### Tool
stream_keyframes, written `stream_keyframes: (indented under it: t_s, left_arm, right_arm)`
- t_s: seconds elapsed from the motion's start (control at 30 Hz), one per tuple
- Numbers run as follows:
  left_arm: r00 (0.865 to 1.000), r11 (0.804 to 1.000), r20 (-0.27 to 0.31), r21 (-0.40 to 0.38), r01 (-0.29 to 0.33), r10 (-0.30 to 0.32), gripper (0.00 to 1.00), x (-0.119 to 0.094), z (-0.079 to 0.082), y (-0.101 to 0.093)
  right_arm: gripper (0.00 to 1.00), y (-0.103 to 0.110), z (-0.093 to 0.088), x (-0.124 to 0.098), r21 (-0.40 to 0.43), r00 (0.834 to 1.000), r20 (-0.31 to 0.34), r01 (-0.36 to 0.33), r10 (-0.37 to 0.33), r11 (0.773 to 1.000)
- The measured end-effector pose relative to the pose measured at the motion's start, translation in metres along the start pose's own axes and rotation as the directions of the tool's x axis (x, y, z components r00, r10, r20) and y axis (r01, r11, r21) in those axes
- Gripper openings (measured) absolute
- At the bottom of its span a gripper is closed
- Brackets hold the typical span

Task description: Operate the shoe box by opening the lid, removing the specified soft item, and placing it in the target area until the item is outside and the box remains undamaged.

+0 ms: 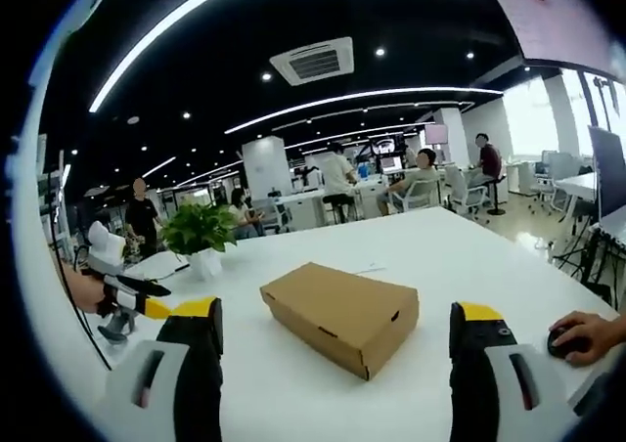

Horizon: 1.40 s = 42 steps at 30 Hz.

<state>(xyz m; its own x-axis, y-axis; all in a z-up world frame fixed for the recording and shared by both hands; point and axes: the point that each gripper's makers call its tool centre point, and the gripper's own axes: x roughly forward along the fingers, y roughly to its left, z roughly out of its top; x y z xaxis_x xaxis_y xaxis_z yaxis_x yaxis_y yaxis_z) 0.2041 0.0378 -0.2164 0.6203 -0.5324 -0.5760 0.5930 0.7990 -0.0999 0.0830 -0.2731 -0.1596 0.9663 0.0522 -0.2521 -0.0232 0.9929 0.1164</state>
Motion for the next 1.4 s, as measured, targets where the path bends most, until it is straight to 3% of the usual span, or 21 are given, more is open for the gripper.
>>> stream_keyframes:
  t_s: [0.1, 0.2, 0.3, 0.43, 0.5, 0.73, 0.97, 1.0, 1.03, 1.13, 1.23, 1.3, 1.4]
  left_arm:
    - [1.0, 1.0, 0.005, -0.009, 0.02, -0.02, 0.98, 0.002, 0.002, -0.006]
    - [0.999, 0.999, 0.005, -0.013, 0.031, -0.031, 0.99, 0.004, 0.002, -0.011]
    - [1.0, 0.999, 0.009, -0.018, 0.03, -0.029, 0.99, 0.004, 0.001, -0.013]
    - [0.999, 0.999, 0.011, -0.026, 0.033, -0.033, 0.99, 0.004, -0.001, -0.013]
    - [0.999, 0.999, 0.015, -0.035, 0.035, -0.035, 0.99, 0.004, 0.001, -0.013]
    - [0.998, 0.997, 0.033, -0.051, 0.054, -0.052, 0.97, 0.004, 0.005, -0.013]
    - [0.997, 0.996, 0.026, -0.057, 0.074, -0.073, 0.89, 0.002, 0.002, -0.013]
    - [0.997, 0.996, 0.03, -0.057, 0.072, -0.071, 0.89, 0.003, 0.003, -0.012]
    - [0.997, 0.996, 0.041, -0.049, 0.07, -0.068, 0.89, 0.003, 0.005, -0.011]
    - [0.996, 0.997, 0.054, -0.044, 0.069, -0.067, 0.88, 0.003, 0.009, -0.012]
    - [0.996, 0.997, 0.056, -0.046, 0.065, -0.063, 0.87, 0.003, 0.01, -0.013]
    - [0.997, 0.997, 0.047, -0.038, 0.066, -0.064, 0.86, 0.005, 0.009, -0.017]
    - [0.997, 0.998, 0.05, -0.015, 0.062, -0.061, 0.84, 0.005, 0.008, -0.019]
  right_arm:
    - [0.97, 0.0, 0.012, -0.002, 0.061, 0.998, 0.069, -0.008, 0.004, 0.998]
    - [0.96, 0.001, 0.013, -0.006, 0.064, 0.996, 0.094, -0.01, 0.004, 0.998]
    - [0.98, 0.0, 0.01, -0.006, 0.071, 0.996, 0.088, -0.011, 0.004, 0.997]
    - [1.0, 0.001, 0.004, -0.007, 0.163, 0.998, 0.06, -0.018, 0.008, 0.986]
    - [1.0, 0.0, 0.003, -0.007, 0.166, 0.998, 0.058, -0.017, 0.007, 0.986]
    - [0.96, -0.002, 0.013, -0.009, 0.196, 0.992, 0.128, -0.011, -0.014, 0.981]
    - [0.93, 0.004, 0.007, -0.008, 0.11, 0.995, 0.097, 0.001, -0.012, 0.994]
    - [0.93, 0.001, -0.002, -0.007, 0.066, 0.999, 0.032, 0.024, -0.026, 0.998]
    - [0.93, 0.002, -0.006, -0.005, 0.05, 1.0, 0.01, 0.023, -0.023, 0.998]
    - [0.93, 0.003, -0.003, -0.005, 0.064, 0.999, 0.031, 0.013, -0.015, 0.998]
    - [0.92, 0.001, -0.005, -0.005, 0.035, 1.0, 0.012, 0.02, -0.02, 0.999]
    - [0.92, -0.01, -0.018, -0.005, -0.147, 0.994, -0.083, 0.063, -0.076, 0.987]
    - [0.92, -0.006, -0.017, -0.004, -0.144, 0.997, -0.056, 0.044, -0.053, 0.989]
